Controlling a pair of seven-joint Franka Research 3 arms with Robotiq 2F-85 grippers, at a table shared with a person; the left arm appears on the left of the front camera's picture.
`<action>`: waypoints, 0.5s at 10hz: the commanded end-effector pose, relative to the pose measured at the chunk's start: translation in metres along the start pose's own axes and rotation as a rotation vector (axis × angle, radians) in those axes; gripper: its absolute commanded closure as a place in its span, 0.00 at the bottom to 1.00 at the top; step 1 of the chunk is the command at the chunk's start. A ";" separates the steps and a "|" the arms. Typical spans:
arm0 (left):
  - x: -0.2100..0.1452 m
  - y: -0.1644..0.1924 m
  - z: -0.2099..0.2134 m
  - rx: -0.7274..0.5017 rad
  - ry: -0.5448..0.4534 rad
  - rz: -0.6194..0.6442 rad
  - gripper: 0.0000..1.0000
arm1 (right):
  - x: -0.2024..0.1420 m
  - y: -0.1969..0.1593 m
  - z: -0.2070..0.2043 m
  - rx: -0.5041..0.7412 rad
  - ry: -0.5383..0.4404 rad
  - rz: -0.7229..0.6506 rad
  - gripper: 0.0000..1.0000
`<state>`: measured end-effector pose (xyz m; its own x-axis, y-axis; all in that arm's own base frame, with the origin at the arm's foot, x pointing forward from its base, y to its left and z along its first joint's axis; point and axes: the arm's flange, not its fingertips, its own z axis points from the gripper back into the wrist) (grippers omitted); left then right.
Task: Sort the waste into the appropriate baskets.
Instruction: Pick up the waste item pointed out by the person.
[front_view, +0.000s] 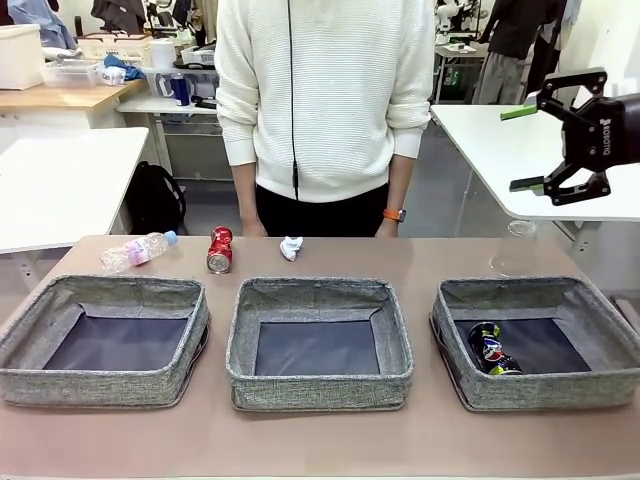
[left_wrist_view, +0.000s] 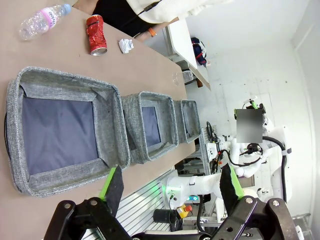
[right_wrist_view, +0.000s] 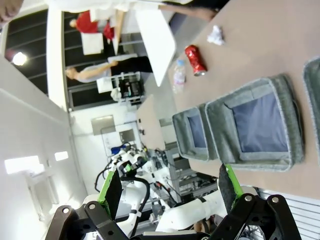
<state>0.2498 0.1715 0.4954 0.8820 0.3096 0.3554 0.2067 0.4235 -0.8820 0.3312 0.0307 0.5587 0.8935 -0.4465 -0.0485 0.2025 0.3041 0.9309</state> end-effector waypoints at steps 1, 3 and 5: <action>0.001 -0.001 0.000 -0.019 -0.008 -0.022 0.00 | 0.001 0.000 -0.001 -0.002 0.002 0.030 0.00; 0.001 -0.001 0.000 -0.019 -0.008 -0.022 0.00 | 0.001 0.000 -0.001 -0.002 0.002 0.030 0.00; 0.001 -0.001 0.000 -0.019 -0.008 -0.022 0.00 | 0.001 0.000 -0.001 -0.002 0.002 0.030 0.00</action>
<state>0.2498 0.1715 0.4955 0.8820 0.3095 0.3554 0.2068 0.4235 -0.8820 0.3312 0.0305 0.5586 0.8933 -0.4470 -0.0483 0.2029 0.3050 0.9305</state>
